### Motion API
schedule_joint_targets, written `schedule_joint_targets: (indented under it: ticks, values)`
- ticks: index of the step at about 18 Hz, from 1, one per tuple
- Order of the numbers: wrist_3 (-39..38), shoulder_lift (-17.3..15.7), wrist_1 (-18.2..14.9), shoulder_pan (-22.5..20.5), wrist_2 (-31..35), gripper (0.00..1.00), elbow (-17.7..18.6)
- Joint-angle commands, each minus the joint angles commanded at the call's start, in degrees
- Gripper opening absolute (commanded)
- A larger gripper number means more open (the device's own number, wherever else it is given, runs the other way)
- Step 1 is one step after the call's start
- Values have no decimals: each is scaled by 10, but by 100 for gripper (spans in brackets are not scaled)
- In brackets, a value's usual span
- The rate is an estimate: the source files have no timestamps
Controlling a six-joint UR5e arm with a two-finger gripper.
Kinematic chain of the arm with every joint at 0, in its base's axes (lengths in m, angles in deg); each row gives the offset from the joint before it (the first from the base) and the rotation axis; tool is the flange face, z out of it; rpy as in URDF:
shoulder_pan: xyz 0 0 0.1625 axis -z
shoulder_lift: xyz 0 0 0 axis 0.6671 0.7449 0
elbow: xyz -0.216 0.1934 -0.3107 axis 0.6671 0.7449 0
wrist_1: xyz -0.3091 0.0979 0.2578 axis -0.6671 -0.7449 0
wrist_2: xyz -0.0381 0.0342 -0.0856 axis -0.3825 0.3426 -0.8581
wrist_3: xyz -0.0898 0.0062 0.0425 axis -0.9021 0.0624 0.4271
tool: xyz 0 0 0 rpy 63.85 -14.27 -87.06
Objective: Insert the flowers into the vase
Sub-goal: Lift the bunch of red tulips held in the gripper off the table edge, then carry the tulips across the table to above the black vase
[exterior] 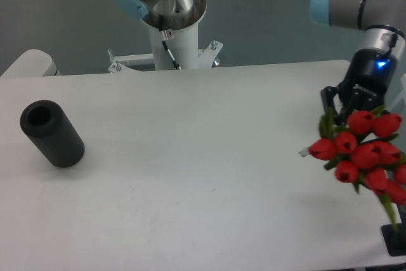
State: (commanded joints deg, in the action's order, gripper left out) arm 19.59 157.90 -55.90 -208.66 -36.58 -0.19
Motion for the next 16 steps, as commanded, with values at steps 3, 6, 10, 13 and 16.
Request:
schedule_joint_targets:
  ticks: [3,6,10,13,16]
  values:
    - [-13,-11,0,0,-2,0,1]
    - [-13,-18,1,8,-12,0,2]
    - [-12,-22,2,54,-27,0,3]
    - [-15,-23,1,93,-33,0,4]
    - [-19,-35,1,122,-50,0,37]
